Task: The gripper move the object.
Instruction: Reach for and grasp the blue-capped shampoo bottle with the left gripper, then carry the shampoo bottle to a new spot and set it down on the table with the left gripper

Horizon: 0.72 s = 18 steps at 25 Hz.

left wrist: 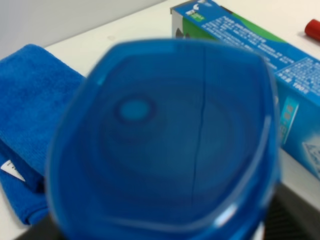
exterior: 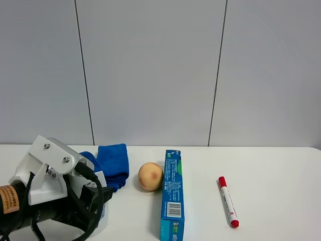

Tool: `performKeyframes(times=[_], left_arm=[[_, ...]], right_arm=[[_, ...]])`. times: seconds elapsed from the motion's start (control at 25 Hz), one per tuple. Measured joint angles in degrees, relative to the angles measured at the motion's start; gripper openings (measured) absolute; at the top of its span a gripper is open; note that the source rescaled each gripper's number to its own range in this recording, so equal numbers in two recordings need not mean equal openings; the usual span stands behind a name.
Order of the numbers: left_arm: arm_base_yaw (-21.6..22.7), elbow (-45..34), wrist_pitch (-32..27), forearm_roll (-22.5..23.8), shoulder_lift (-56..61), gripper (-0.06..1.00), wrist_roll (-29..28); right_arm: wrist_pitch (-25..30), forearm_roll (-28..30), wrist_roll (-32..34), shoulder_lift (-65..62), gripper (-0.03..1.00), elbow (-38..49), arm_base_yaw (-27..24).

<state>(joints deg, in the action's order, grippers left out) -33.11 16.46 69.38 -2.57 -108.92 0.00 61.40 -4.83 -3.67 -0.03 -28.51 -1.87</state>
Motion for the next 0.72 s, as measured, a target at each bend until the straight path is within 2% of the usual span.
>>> performKeyframes(times=[0.16,0.72], left_arm=[[0.0,0.0,0.0,0.09,0.0,0.0,0.0],[0.0,0.0,0.0,0.13,0.0,0.0,0.0]], right_arm=[[0.0,0.0,0.0,0.0,1.0,0.0,0.0],[0.0,0.0,0.0,0.0,1.0,0.0,0.0]])
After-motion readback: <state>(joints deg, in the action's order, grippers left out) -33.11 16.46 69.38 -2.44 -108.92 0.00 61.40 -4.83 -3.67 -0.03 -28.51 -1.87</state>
